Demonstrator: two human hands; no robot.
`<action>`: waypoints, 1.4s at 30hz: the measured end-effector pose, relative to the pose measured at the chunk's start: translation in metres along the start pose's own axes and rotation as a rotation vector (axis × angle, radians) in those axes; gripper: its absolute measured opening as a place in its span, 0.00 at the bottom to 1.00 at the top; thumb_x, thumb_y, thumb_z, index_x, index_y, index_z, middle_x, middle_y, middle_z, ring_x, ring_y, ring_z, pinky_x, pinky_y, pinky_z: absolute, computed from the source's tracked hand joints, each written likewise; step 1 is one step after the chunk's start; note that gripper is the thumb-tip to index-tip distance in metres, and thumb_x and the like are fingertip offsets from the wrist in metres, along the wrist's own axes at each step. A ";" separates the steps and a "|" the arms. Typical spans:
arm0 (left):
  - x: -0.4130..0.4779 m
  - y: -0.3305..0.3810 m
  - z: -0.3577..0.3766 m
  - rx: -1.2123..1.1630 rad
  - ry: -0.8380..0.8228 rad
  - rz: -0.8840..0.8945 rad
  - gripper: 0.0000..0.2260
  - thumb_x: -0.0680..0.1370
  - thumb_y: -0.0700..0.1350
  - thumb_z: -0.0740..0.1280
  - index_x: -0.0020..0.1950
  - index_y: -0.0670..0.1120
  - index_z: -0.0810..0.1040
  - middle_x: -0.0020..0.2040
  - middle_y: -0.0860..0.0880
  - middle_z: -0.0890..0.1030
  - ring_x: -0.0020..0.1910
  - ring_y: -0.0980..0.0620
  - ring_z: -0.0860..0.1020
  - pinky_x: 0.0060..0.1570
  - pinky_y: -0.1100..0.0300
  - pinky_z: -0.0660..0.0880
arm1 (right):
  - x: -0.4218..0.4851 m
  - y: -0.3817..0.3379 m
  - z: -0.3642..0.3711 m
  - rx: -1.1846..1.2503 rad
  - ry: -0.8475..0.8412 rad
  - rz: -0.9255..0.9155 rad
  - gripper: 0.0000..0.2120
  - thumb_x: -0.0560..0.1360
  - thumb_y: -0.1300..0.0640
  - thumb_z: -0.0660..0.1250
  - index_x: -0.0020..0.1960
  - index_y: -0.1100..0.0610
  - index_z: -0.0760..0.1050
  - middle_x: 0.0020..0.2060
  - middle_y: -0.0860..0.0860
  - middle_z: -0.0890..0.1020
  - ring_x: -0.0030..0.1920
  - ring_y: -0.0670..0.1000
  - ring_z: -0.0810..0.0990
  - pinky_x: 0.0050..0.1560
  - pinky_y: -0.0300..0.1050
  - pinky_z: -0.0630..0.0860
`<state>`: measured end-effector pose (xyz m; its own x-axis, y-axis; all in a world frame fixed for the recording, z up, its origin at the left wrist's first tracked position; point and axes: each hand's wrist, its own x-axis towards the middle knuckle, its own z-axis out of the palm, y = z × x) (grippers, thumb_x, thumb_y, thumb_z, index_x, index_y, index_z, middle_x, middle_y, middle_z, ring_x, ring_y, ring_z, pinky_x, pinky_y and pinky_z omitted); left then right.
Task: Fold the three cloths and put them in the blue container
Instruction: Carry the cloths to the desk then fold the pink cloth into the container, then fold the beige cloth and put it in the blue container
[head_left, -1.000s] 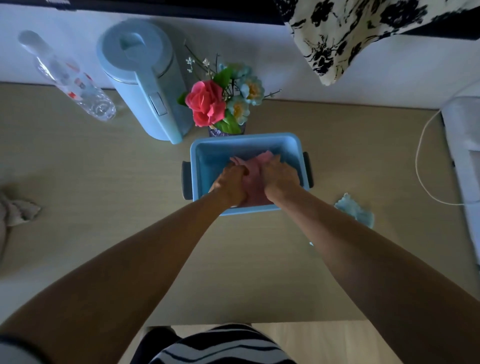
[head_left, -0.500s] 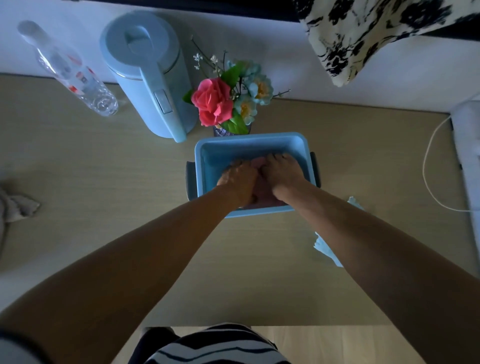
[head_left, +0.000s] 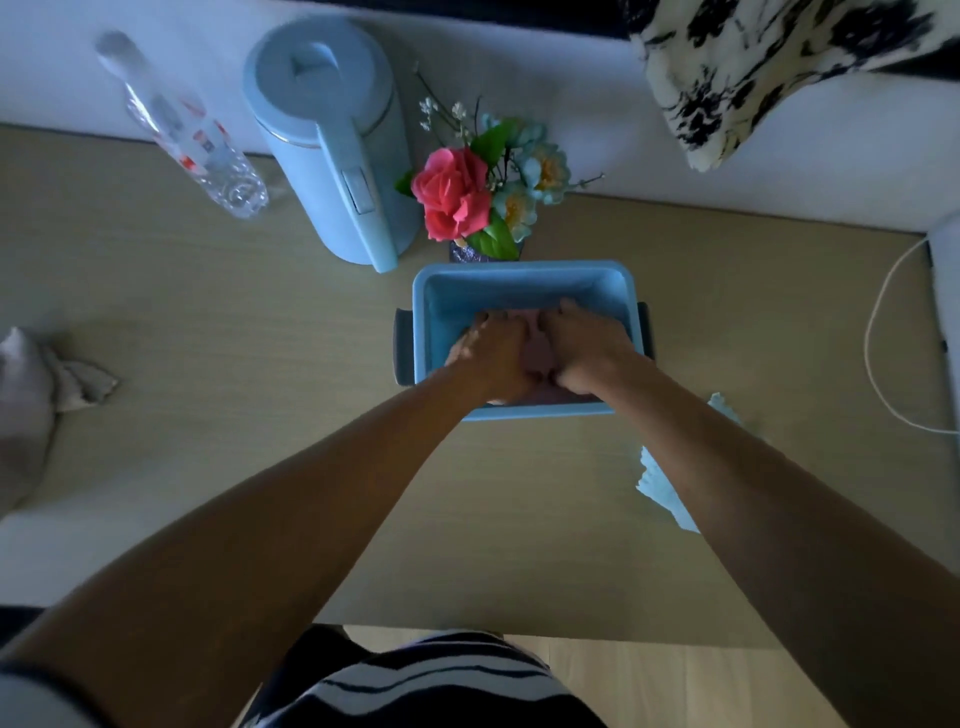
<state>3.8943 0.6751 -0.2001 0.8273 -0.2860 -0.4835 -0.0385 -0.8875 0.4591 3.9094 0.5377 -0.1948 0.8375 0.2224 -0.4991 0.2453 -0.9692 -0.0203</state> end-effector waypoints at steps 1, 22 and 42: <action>-0.013 0.002 -0.008 -0.116 0.069 0.023 0.30 0.69 0.58 0.73 0.65 0.44 0.77 0.64 0.41 0.77 0.65 0.41 0.74 0.64 0.50 0.73 | -0.008 0.000 -0.009 0.094 0.039 0.007 0.25 0.72 0.53 0.74 0.66 0.54 0.72 0.65 0.56 0.74 0.64 0.61 0.77 0.59 0.56 0.76; -0.224 -0.259 -0.078 -0.578 0.578 -0.344 0.14 0.75 0.49 0.73 0.58 0.48 0.79 0.57 0.49 0.79 0.57 0.50 0.78 0.58 0.57 0.74 | -0.068 -0.311 -0.015 0.942 0.430 -0.163 0.19 0.73 0.56 0.75 0.61 0.56 0.76 0.52 0.50 0.81 0.50 0.47 0.79 0.54 0.45 0.78; -0.250 -0.479 -0.070 -0.406 0.612 -0.627 0.13 0.70 0.48 0.66 0.48 0.40 0.78 0.50 0.39 0.79 0.57 0.38 0.76 0.62 0.50 0.71 | -0.061 -0.407 0.004 0.952 0.317 -0.040 0.14 0.73 0.59 0.75 0.56 0.52 0.75 0.47 0.50 0.80 0.47 0.47 0.78 0.51 0.37 0.74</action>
<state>3.7446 1.1966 -0.2470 0.7849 0.5371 -0.3089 0.6113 -0.5897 0.5278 3.7568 0.9184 -0.1595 0.9625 0.1401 -0.2325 -0.1008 -0.6107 -0.7854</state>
